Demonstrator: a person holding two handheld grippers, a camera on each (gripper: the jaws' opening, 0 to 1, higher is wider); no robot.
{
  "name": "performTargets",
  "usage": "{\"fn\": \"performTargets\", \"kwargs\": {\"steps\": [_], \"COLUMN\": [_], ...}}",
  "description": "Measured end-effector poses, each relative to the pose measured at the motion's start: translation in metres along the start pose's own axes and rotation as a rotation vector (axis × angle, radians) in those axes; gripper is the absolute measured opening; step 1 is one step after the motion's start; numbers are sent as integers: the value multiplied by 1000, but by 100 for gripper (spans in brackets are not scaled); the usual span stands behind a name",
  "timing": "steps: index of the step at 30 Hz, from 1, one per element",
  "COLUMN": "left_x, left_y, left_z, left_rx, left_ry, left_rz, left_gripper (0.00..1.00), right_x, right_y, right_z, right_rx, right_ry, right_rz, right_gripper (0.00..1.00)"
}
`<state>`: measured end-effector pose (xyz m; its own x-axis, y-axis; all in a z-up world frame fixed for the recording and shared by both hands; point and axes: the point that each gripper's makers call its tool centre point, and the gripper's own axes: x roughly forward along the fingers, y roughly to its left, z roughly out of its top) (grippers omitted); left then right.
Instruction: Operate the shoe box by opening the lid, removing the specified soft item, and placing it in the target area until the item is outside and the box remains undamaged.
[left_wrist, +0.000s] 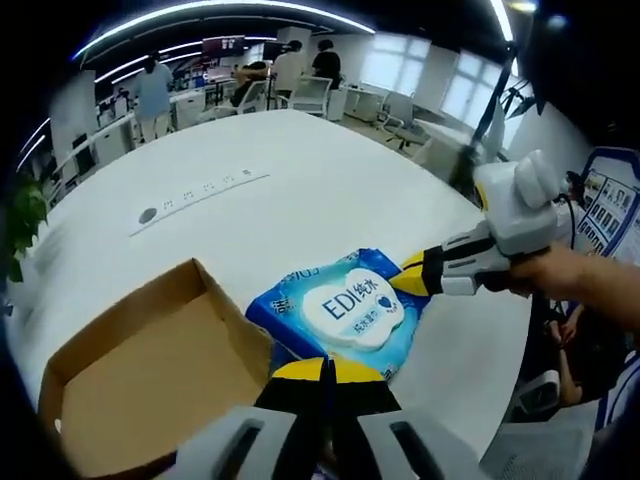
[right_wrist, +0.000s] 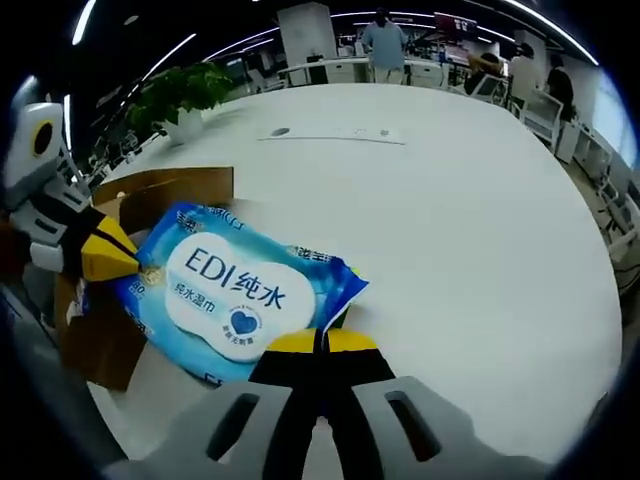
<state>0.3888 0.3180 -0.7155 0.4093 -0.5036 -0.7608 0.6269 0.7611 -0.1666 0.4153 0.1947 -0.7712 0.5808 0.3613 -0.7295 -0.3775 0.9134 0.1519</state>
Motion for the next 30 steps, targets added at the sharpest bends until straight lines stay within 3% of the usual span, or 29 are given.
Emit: {"fn": "performTargets", "kwargs": {"steps": [4, 10, 30], "left_x": [-3, -18, -55], "left_y": [2, 5, 13], "left_z": [-1, 4, -8], "left_rx": [27, 56, -1], "left_ry": [-4, -41, -107], "left_rz": [25, 48, 30], "left_gripper": [0, 0, 8], "right_x": [3, 2, -6], "right_y": [-1, 4, 3], "right_z": [-3, -3, 4], "right_rx": [31, -20, -95], "right_ry": [9, 8, -26], "right_rz": [-1, 5, -20], "right_gripper": [0, 0, 2]}}
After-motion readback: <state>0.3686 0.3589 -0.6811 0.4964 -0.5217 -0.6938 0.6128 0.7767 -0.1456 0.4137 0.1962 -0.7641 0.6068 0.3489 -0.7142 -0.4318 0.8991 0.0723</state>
